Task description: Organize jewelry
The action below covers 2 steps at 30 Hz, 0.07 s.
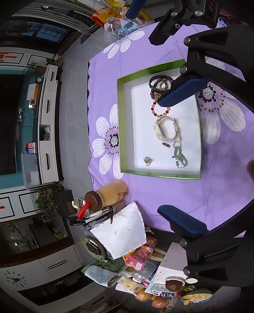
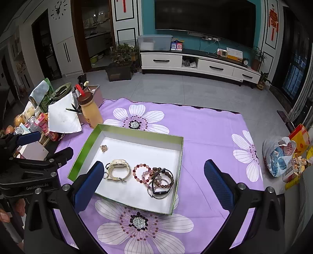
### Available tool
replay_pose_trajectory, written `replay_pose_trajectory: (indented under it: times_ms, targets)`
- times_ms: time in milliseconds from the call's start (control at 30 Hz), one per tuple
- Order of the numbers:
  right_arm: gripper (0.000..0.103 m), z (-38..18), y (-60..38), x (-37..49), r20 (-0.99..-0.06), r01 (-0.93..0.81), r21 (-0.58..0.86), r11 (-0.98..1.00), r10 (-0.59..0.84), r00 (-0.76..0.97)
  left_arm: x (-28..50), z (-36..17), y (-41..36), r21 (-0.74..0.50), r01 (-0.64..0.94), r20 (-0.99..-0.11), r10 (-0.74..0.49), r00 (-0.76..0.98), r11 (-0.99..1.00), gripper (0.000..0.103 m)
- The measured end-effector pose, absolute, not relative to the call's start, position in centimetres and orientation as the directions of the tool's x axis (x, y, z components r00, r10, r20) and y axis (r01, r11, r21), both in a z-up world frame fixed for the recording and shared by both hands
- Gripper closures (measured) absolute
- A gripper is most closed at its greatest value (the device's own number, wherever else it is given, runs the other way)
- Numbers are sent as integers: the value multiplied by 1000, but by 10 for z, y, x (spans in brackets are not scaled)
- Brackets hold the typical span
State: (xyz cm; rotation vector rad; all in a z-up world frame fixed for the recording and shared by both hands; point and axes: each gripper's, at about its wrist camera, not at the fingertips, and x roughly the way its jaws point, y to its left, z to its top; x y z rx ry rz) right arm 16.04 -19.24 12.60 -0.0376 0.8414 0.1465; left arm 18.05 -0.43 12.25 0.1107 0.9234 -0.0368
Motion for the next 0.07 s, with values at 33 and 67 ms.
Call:
replay_pose_trajectory:
  times_ms: [33,67]
  targets:
    - [1,126,-192,160,-745,-145,25,989,115,657,180,122,-4,82,78,-797,19,604,994,2]
    - [1,126,-192,161,-745,-145,24,989,114,657,180,122,-4,86,77,-796,22,605,993,2]
